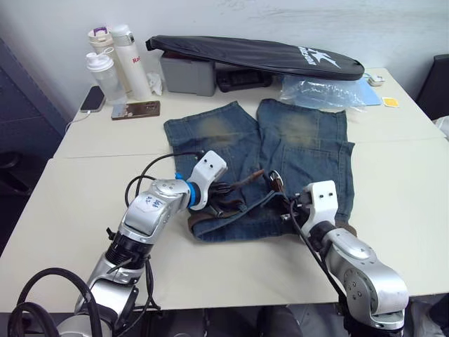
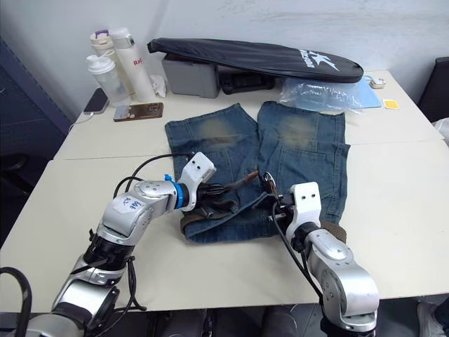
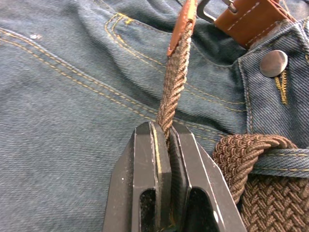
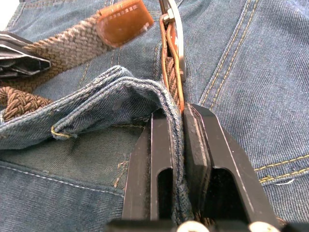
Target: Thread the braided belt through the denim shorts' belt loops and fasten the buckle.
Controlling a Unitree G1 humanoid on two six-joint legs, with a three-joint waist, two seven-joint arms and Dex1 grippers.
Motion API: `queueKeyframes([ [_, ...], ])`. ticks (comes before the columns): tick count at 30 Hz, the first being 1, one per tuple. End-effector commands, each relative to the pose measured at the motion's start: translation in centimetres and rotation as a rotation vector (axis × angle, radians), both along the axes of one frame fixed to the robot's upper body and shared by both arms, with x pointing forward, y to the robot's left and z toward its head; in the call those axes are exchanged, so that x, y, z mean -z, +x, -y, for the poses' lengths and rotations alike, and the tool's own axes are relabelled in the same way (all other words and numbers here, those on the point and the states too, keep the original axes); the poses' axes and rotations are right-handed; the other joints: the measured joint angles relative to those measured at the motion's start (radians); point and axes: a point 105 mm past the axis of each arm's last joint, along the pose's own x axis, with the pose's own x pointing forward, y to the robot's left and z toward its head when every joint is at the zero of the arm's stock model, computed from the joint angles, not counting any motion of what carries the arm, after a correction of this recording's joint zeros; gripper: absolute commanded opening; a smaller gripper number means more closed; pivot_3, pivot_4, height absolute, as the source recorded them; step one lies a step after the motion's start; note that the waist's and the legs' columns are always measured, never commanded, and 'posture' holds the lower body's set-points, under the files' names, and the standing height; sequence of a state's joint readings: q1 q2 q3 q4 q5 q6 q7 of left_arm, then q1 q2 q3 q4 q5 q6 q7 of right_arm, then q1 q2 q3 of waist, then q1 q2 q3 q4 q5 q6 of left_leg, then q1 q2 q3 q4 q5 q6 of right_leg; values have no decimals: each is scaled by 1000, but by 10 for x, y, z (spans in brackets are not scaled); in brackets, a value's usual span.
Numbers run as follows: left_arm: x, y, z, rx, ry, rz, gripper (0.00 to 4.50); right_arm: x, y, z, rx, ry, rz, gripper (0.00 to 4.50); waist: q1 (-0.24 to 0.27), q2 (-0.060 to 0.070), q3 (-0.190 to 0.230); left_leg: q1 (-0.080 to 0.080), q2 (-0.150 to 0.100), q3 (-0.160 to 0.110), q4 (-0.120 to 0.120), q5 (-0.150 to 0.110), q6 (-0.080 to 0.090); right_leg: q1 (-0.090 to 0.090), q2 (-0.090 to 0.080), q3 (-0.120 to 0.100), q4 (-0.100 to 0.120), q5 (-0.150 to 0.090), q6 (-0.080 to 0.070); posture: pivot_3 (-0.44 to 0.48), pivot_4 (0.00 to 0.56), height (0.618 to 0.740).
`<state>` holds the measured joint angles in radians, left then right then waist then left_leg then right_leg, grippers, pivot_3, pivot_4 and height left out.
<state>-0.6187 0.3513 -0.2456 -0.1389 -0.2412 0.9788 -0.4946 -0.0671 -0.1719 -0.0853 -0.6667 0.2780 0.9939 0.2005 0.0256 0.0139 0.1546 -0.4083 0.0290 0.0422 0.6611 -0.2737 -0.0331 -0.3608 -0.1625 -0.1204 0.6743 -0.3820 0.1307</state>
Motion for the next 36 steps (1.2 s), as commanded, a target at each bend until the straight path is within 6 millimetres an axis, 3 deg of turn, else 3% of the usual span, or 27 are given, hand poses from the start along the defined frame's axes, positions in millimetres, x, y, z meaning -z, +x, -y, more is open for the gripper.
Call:
queueKeyframes([
  [1,-12,2,4,19,-4,52,0,-14,-3,-4,-13,-10,66,40,0,0,0,0,0,0,0,0,0,0,0,0,0,0,0,0,150,645],
  [8,-7,-4,9,66,28,54,0,-18,0,-1,36,70,71,40,0,0,0,0,0,0,0,0,0,0,0,0,0,0,0,0,150,645],
  [25,-8,-3,15,98,42,84,0,-4,-5,-12,-24,62,-18,40,0,-1,0,0,0,0,-2,0,0,0,0,0,-1,0,0,0,150,645],
  [36,-8,-6,18,113,44,78,0,-10,2,0,68,43,24,40,0,-1,0,0,0,0,-2,0,0,0,0,0,-2,0,0,0,150,645],
])
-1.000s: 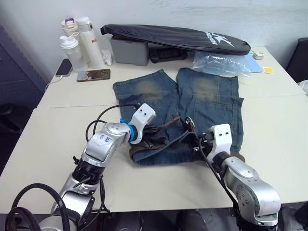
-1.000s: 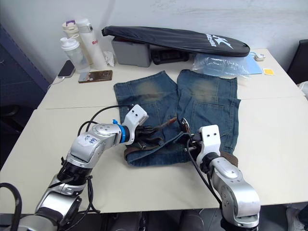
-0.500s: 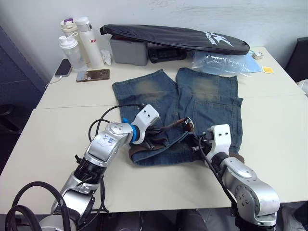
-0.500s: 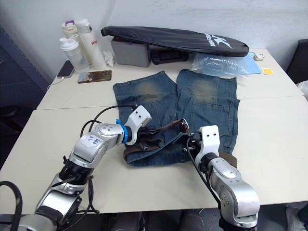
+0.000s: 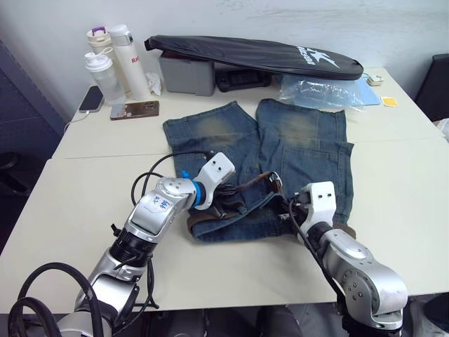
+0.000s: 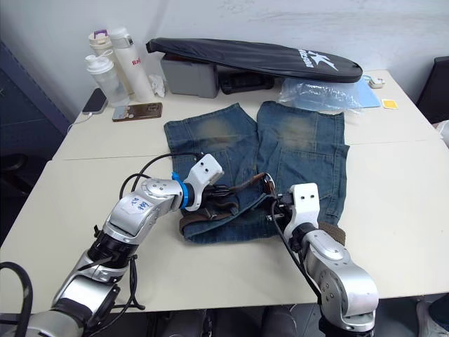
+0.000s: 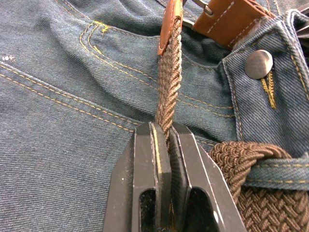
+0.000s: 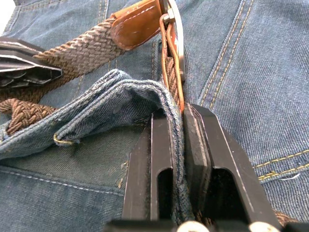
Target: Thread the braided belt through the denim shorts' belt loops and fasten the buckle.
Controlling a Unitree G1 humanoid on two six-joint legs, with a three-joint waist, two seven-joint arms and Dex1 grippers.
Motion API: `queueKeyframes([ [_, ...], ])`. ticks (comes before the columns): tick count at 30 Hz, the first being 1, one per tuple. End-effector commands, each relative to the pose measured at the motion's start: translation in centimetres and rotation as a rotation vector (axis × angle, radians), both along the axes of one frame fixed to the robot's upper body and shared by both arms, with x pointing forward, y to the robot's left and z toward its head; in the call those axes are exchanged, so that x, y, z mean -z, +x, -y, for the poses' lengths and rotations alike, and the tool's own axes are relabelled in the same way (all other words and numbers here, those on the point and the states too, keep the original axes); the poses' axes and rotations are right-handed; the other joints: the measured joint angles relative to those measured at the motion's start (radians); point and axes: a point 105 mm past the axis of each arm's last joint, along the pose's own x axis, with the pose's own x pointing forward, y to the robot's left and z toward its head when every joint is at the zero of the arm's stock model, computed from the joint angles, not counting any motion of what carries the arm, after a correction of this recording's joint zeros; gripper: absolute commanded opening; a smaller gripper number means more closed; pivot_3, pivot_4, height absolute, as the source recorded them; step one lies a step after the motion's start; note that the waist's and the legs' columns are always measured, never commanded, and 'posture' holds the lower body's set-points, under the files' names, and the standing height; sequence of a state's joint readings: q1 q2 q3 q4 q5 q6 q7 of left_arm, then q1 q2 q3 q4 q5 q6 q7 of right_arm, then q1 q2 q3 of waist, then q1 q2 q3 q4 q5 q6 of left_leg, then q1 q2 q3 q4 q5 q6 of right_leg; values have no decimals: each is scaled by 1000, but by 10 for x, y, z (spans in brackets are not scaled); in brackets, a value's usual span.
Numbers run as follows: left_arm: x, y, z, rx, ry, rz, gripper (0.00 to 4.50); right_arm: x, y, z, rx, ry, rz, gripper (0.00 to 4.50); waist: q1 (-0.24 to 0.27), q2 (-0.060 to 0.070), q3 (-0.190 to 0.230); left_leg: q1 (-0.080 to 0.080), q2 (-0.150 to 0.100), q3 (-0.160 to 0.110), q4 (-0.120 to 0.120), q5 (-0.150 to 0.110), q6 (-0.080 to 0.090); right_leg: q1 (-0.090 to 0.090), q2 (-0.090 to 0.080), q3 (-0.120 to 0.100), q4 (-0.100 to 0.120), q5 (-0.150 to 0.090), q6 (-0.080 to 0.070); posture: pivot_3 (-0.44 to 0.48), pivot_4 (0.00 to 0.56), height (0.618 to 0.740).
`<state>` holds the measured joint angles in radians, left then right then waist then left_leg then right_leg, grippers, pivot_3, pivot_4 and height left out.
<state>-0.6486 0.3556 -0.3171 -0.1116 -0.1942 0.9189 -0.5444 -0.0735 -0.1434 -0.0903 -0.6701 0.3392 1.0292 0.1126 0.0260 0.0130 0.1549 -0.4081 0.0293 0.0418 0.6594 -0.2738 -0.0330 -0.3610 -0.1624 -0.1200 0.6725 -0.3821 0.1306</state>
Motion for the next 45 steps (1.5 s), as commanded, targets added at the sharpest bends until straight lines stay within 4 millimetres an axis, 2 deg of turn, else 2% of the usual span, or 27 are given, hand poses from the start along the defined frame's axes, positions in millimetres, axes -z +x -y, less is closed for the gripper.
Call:
queueKeyframes([
  [1,-9,-5,5,30,-12,36,0,-12,2,2,24,-5,55,40,0,0,0,0,0,0,0,0,0,0,0,0,0,0,0,0,150,645],
  [9,-10,-6,7,28,-21,36,0,-12,3,3,39,-12,52,40,0,0,0,0,0,0,0,0,0,0,0,0,0,0,0,0,150,645],
  [20,-13,-7,12,33,-31,43,0,-10,-1,-12,-58,-55,45,40,-1,-1,1,0,0,0,0,0,0,0,0,0,0,0,0,0,150,645],
  [29,-12,-8,18,43,-38,40,0,-13,-1,-14,-82,-79,67,40,-1,-2,1,0,0,0,-1,0,0,0,1,0,-1,0,0,0,150,645],
  [40,-23,-8,34,83,-69,60,0,-15,-8,-30,-269,-235,116,40,-1,-5,3,0,1,0,-1,0,0,0,1,0,-2,0,0,0,150,645],
  [45,-24,-9,37,95,-72,67,0,-16,-17,-26,-408,-362,152,40,0,-7,4,0,1,1,-2,0,0,0,1,0,-4,0,0,0,150,645],
])
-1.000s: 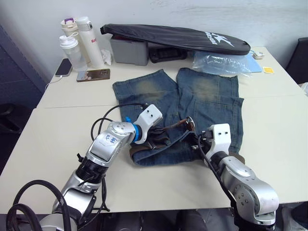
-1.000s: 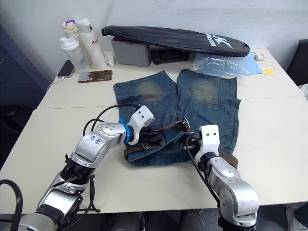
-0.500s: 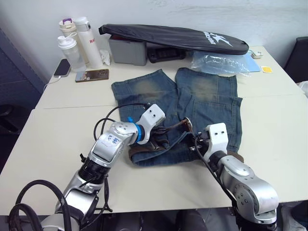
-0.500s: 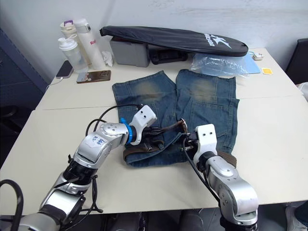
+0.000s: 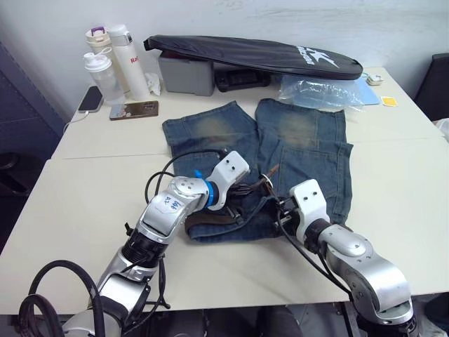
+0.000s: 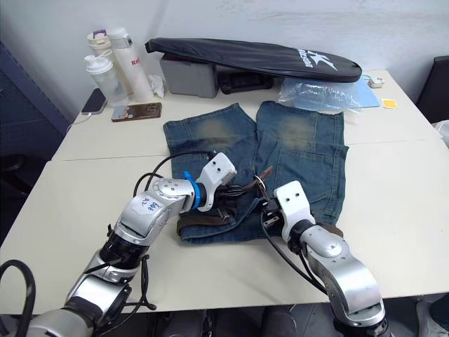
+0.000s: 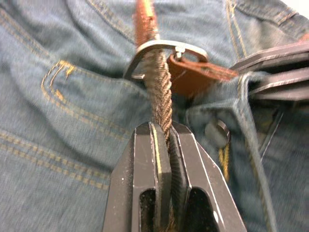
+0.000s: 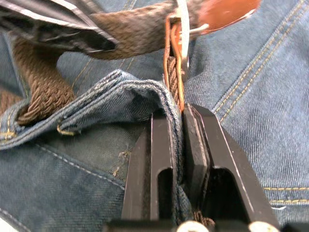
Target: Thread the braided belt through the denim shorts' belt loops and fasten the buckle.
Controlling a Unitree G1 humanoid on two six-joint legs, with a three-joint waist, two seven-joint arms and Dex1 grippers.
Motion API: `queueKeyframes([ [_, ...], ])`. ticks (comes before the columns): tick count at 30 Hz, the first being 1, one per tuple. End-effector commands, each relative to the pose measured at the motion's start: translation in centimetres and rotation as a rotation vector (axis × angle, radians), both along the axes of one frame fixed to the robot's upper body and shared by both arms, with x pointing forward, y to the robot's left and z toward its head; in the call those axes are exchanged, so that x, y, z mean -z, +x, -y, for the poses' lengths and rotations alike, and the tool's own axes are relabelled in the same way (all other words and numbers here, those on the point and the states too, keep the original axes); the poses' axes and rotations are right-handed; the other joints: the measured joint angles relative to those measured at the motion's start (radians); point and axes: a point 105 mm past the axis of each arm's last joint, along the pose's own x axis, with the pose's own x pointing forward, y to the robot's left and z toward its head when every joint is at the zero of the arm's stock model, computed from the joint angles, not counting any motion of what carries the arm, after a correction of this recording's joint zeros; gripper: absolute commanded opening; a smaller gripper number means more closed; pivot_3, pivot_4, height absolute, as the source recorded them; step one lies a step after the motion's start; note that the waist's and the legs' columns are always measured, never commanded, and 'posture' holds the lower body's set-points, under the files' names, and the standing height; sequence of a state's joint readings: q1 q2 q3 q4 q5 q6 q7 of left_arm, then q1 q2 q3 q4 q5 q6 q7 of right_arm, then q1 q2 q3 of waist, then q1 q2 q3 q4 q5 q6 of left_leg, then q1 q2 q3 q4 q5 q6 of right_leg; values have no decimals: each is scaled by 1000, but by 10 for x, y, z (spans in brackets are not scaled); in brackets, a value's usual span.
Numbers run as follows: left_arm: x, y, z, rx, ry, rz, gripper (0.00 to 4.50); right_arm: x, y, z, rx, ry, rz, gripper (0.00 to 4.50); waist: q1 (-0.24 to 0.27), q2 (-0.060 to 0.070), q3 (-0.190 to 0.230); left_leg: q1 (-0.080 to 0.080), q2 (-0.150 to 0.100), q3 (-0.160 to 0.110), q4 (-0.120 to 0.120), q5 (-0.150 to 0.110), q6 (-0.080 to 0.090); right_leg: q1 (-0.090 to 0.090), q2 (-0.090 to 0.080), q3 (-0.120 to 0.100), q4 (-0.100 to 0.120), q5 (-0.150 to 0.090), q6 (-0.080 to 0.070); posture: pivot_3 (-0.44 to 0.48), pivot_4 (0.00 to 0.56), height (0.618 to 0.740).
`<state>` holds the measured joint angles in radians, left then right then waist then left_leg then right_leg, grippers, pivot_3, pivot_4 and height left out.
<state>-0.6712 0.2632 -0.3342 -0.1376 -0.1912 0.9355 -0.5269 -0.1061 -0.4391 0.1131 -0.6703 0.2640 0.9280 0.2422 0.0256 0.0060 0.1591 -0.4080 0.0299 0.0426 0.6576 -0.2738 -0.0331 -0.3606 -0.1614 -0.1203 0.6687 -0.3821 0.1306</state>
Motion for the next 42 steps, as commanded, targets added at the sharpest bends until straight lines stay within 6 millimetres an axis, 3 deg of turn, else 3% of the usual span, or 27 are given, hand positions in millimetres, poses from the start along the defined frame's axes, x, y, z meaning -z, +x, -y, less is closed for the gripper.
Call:
queueKeyframes([
  [1,-13,0,6,31,-16,50,0,-11,-14,-9,-177,-76,58,40,1,0,0,0,0,0,0,0,0,0,0,0,0,0,0,0,150,645],
  [8,-12,-2,9,42,-16,50,0,-4,-19,3,-301,-267,69,40,4,-2,1,0,0,5,-2,0,0,2,0,-3,-4,0,0,0,150,645],
  [16,-11,-5,14,55,-30,42,0,-3,-19,-3,-333,-314,93,40,5,-2,1,0,0,6,-2,0,-1,3,0,-3,-6,0,0,0,150,645],
  [20,-12,-4,17,65,-30,43,0,-10,-19,-1,-317,-249,84,40,5,-2,1,0,0,5,-2,0,-1,3,0,-3,-6,0,0,0,150,645],
  [25,-13,-1,17,69,-30,48,0,-17,-28,-1,-375,-244,74,2328,6,-2,1,0,0,5,-1,0,-1,3,0,-4,-6,0,0,0,150,645],
  [29,-13,-1,18,75,-29,52,0,-34,-34,8,-403,-252,90,4427,7,-2,1,0,0,5,-2,0,-1,3,0,-4,-6,0,0,0,150,645],
  [33,-13,-1,18,83,-27,52,0,-55,-40,15,-460,-247,130,4475,10,-2,1,0,-1,5,-1,0,0,5,-1,-4,-6,0,1,0,150,645],
  [37,-13,-4,24,104,-33,52,0,-88,-14,41,-396,-405,265,4475,10,-2,2,1,-1,5,-1,0,0,5,-1,-4,-7,0,1,0,150,645],
  [42,-18,-10,31,159,-31,77,0,-91,16,59,-379,-689,363,4475,18,-2,2,1,-1,6,-1,1,0,5,-1,-4,-7,1,1,0,150,645],
])
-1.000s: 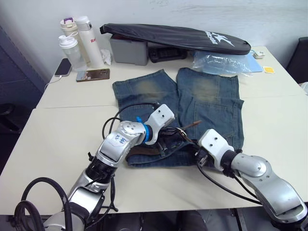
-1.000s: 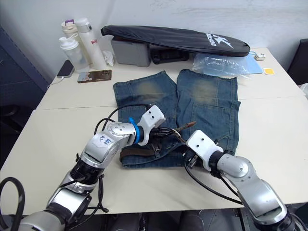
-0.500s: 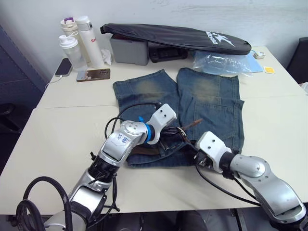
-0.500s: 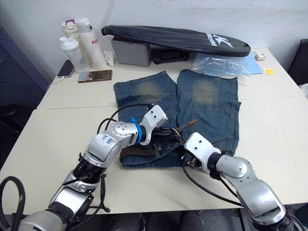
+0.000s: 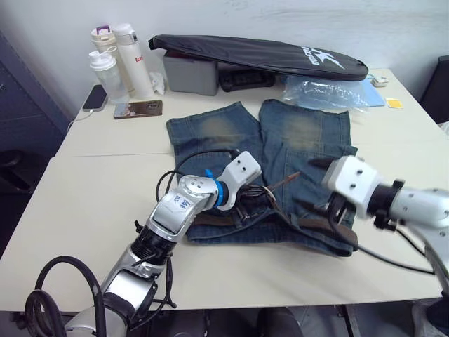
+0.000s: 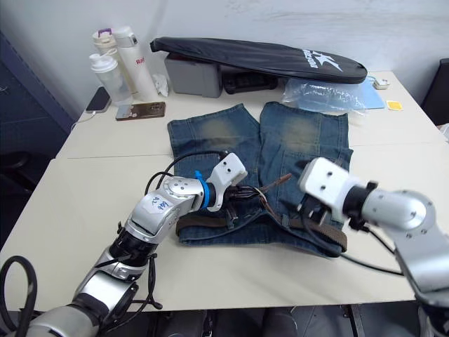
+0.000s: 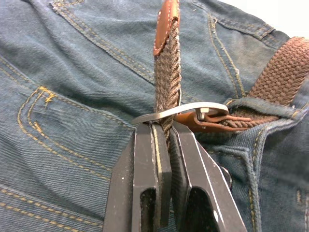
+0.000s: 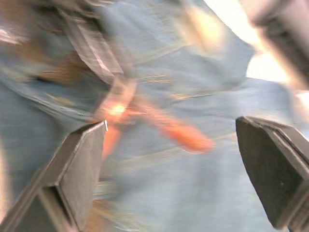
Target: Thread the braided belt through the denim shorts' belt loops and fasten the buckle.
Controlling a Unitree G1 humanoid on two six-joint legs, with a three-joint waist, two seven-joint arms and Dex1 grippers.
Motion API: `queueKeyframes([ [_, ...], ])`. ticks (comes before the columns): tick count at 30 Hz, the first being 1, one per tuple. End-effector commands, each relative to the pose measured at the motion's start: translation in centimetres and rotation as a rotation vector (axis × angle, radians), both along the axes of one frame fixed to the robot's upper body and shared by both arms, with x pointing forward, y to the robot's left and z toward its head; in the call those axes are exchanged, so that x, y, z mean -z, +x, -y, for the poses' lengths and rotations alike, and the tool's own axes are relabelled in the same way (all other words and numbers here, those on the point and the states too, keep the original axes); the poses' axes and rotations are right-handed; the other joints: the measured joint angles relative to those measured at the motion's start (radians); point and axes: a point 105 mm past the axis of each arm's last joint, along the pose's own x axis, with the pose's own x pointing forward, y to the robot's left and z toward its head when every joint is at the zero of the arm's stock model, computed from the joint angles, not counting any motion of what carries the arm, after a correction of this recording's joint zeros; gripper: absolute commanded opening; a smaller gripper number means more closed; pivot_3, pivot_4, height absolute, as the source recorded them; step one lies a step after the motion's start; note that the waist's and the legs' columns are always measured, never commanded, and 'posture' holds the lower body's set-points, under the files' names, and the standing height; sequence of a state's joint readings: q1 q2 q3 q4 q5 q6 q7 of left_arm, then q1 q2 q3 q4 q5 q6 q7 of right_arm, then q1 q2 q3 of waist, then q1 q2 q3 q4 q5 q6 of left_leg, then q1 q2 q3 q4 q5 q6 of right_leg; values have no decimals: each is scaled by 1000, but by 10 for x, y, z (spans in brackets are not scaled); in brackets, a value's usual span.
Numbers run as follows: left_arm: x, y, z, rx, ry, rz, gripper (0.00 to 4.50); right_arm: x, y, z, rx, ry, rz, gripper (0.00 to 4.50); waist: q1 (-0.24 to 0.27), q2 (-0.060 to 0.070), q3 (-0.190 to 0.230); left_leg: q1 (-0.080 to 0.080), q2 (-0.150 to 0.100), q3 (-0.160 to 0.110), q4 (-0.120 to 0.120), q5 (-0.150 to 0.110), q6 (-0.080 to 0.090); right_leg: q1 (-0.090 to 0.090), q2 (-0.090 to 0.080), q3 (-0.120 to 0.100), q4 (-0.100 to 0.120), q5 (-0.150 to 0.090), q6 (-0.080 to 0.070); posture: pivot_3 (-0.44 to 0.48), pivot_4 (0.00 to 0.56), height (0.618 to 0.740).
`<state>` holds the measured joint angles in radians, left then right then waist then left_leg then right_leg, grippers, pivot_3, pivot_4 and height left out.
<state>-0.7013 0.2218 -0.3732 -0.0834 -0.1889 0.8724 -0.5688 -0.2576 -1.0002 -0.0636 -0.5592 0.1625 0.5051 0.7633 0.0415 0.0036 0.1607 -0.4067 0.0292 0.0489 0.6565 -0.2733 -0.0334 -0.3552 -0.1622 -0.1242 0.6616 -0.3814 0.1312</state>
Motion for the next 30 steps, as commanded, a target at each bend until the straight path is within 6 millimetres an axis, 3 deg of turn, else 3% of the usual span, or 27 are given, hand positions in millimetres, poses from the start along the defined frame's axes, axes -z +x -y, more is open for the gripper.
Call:
queueKeyframes([
  [1,-18,-8,11,78,-18,73,0,3,12,5,-30,-142,70,4475,5,0,0,0,0,1,-1,0,0,0,0,0,0,0,0,0,150,645],
  [5,-23,-11,14,98,-30,87,0,12,24,10,-89,-274,80,4475,9,0,0,-1,0,2,0,1,-1,-1,0,0,0,0,0,0,150,645],
  [11,-25,-10,14,98,-26,104,0,17,32,5,-153,-334,96,4475,9,0,0,-1,0,2,5,1,-1,0,-1,0,0,0,0,0,150,645],
  [14,-24,-12,15,108,-22,106,0,19,34,2,-177,-349,102,3654,9,1,0,-2,0,2,5,0,-1,0,0,0,0,0,0,0,150,645],
  [21,-24,-9,13,100,-21,112,0,19,29,1,-203,-345,95,121,9,1,0,-2,0,2,6,0,-1,0,-1,0,1,0,0,0,150,645],
  [28,-27,-13,8,137,-27,95,0,17,29,6,-195,-362,123,50,9,1,0,-2,0,2,7,0,-1,0,-1,0,1,0,0,0,150,645],
  [30,-30,-7,1,105,-38,84,842,16,30,6,-195,-365,134,0,8,1,-1,-2,0,2,6,0,-1,0,-1,0,1,0,0,0,150,645],
])
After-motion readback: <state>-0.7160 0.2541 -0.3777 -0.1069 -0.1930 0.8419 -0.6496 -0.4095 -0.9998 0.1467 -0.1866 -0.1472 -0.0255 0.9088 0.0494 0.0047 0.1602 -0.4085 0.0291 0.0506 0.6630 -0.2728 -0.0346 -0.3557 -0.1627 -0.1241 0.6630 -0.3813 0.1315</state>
